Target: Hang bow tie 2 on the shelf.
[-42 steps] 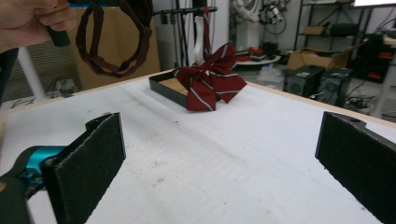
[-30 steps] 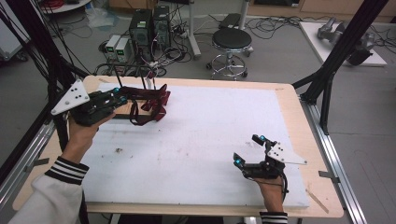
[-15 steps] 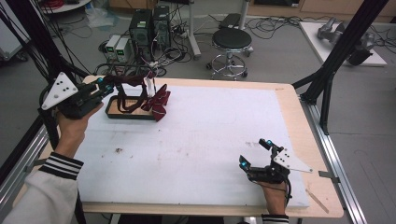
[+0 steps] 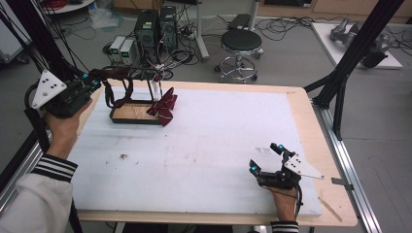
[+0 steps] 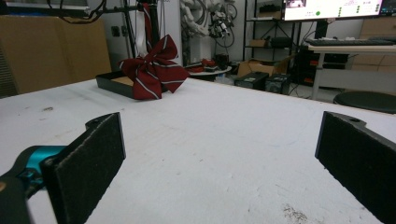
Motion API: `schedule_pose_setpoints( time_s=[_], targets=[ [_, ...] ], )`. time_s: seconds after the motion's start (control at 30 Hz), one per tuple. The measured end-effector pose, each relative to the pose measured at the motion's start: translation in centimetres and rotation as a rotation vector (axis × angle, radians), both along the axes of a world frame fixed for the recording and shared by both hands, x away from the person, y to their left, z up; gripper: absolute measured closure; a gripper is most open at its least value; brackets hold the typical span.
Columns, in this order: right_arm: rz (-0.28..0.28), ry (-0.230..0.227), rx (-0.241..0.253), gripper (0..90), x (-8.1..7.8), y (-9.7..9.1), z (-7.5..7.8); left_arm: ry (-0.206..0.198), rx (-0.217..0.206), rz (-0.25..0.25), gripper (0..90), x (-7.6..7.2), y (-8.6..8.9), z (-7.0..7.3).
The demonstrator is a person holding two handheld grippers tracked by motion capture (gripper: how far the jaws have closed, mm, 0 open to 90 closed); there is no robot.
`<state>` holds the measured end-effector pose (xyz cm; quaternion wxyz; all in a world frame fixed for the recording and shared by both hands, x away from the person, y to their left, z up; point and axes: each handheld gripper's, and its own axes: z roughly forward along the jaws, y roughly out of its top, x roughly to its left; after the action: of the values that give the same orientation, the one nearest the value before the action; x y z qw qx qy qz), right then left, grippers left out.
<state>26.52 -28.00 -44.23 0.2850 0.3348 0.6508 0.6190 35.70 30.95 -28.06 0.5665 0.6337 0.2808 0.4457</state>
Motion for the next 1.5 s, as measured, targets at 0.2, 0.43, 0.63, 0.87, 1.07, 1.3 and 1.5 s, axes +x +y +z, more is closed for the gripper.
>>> schedule_pose_setpoints(
  time_s=[0.2, 0.43, 0.63, 0.87, 1.07, 1.3, 1.5],
  targets=[
    [-0.009, -0.001, 0.004, 0.6, 0.1, 0.0, -0.1, -0.012, -0.005, 0.061, 84.6, 0.4, 0.9, 0.1],
    [-0.016, -0.009, 0.009, 0.6, 0.2, 0.0, -0.2, -0.017, -0.006, 0.117, 84.6, 0.7, 1.5, 0.0],
    [-0.014, -0.013, 0.014, 0.6, 0.5, 0.0, -0.3, -0.017, -0.002, 0.174, 84.6, 1.3, 1.8, -0.2],
    [-0.011, -0.003, 0.013, 0.6, 0.6, 0.0, -0.4, -0.016, 0.011, 0.2, 84.6, 2.0, 1.1, -0.6],
    [-0.004, -0.011, 0.015, 0.6, 0.6, 0.1, -0.4, -0.001, 0.034, 0.238, 84.6, 2.5, 0.7, -1.2],
    [-0.005, -0.017, 0.019, 0.6, 0.6, 0.2, -0.5, 0.015, 0.062, 0.282, 84.6, 2.8, 0.3, -2.1],
    [-0.002, -0.009, 0.022, 0.6, 0.6, 0.3, -0.7, 0.035, 0.083, 0.313, 84.6, 3.0, 0.1, -3.0]
  ],
)
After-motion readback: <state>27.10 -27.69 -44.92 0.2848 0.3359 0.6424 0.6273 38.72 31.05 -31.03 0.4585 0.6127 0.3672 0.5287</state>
